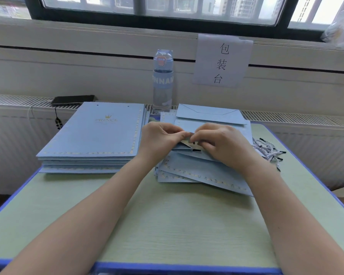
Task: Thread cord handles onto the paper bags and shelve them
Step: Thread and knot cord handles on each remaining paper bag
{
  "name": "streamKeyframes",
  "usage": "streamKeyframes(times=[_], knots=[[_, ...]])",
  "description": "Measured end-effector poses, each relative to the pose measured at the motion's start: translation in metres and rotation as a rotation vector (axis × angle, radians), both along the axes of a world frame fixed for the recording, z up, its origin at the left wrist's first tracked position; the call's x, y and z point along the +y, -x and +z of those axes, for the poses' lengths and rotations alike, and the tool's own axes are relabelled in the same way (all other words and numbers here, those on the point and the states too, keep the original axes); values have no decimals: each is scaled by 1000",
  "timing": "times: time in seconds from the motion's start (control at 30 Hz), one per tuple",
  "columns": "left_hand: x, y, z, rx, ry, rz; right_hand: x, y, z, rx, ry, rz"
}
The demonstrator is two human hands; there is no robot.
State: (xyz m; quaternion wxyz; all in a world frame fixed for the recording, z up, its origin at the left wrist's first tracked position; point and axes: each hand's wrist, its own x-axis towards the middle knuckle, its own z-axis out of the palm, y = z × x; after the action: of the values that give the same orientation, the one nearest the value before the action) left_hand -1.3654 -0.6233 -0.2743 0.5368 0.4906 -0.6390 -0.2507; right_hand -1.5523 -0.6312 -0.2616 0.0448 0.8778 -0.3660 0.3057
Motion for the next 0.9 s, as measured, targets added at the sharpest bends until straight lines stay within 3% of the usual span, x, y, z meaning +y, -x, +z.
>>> streamKeyframes(times=[0.17, 0.3, 0.47, 0.67, 0.9], knots=[[0, 2, 0, -8, -37, -8, 1, -3, -7, 77, 90, -72], [0, 2, 1, -21, -14, -6, 0, 1, -4, -57, 92, -43], [-2, -4, 0, -50, 17, -4, 2, 12, 4, -198, -194, 18], [-10, -19, 0, -29, 70, 53, 7, 35, 22, -376, -552, -93], [-17, -28, 2, 2, 141, 153, -2, 85, 19, -733, -407, -319]])
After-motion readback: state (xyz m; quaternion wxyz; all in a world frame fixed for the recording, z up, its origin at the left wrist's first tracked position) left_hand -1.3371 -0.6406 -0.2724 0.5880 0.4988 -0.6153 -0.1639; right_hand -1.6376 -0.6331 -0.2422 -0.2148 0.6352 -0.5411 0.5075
